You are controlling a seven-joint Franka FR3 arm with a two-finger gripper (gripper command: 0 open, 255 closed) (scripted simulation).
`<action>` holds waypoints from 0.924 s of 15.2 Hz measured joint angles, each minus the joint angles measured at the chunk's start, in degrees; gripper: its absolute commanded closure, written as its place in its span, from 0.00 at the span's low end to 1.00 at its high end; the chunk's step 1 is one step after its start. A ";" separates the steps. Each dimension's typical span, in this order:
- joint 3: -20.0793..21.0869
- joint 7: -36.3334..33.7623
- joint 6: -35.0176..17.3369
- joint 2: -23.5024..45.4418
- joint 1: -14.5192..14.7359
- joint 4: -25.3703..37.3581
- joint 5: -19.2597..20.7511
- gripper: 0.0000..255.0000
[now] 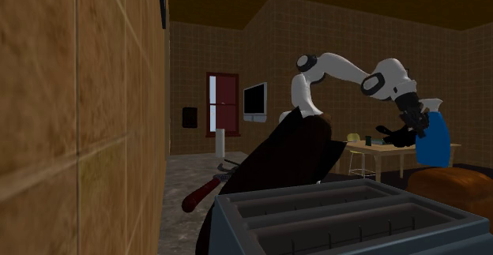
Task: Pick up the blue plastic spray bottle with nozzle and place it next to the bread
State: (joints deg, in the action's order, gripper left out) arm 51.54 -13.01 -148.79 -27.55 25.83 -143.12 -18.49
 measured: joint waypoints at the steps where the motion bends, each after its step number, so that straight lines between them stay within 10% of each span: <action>1: 0.69 -0.32 -0.92 0.56 -0.43 -0.33 0.21 1.00; 14: 11.13 -5.22 -12.77 7.59 -8.42 -4.70 4.54 1.00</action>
State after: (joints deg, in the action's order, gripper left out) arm 62.67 -18.23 -161.56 -19.97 17.41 -147.82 -13.95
